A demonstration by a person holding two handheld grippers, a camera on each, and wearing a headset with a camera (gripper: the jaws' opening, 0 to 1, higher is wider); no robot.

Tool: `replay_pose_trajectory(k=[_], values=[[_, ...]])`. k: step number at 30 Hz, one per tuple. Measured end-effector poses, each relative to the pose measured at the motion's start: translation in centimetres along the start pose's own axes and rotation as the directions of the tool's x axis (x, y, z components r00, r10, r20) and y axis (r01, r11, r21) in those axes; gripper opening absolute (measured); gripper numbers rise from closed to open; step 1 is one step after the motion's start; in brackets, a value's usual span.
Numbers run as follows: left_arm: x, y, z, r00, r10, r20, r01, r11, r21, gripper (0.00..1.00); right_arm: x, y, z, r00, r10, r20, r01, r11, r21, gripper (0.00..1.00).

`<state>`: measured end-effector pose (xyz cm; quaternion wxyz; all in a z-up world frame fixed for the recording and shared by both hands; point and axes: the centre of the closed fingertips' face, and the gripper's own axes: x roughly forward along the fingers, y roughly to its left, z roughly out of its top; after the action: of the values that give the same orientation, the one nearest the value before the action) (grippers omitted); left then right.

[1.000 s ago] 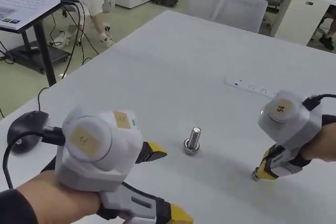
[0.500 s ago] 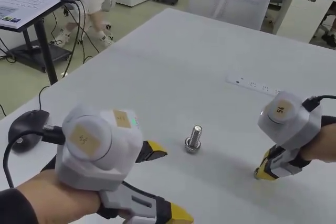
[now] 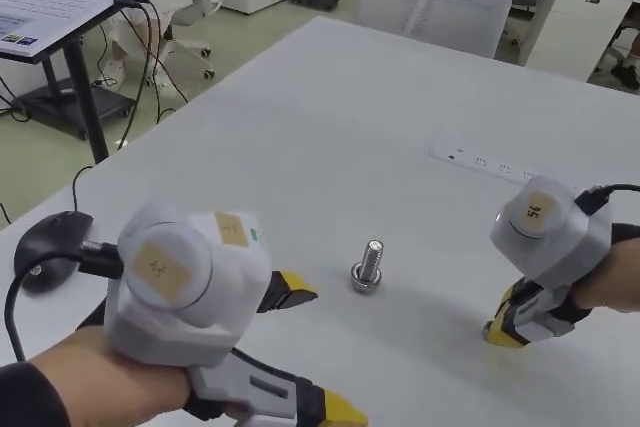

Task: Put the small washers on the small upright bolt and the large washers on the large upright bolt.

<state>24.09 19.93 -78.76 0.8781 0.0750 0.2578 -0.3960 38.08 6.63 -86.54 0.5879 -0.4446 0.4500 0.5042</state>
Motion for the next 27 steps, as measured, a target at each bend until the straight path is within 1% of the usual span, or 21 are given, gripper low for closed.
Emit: replay_pose_trajectory(k=[3,11,17,21,23,27], values=[[0.01,-0.01,-0.02,1.0000,-0.001,-0.001,0.001,1.000,0.000,0.69,-0.06,0.00,0.00,1.0000,-0.002,0.004,0.002,1.000,0.003,0.21],[0.05,-0.09,-0.08,1.0000,-0.004,-0.005,0.004,1.000,0.002,0.69,-0.07,0.22,-0.17,0.9998,-0.004,0.020,0.004,1.000,0.011,0.31],[0.09,-0.15,-0.14,0.9999,-0.007,-0.008,0.007,1.000,0.003,0.69,-0.20,0.27,-0.15,0.9985,-0.015,0.052,0.013,0.999,0.029,0.44],[0.13,-0.20,-0.15,0.9999,-0.010,-0.010,0.010,1.000,0.005,0.69,-0.19,0.49,-0.29,0.9968,-0.021,0.077,0.018,0.999,0.038,0.56],[0.15,-0.22,-0.16,0.9999,-0.011,-0.011,0.011,1.000,0.006,0.69,-0.17,0.59,-0.44,0.9964,-0.023,0.082,0.019,0.999,0.042,0.59],[0.20,-0.27,-0.17,0.9998,-0.014,-0.012,0.014,1.000,0.008,0.69,-0.16,0.89,-0.65,0.9939,-0.030,0.106,0.024,0.998,0.055,0.68]])
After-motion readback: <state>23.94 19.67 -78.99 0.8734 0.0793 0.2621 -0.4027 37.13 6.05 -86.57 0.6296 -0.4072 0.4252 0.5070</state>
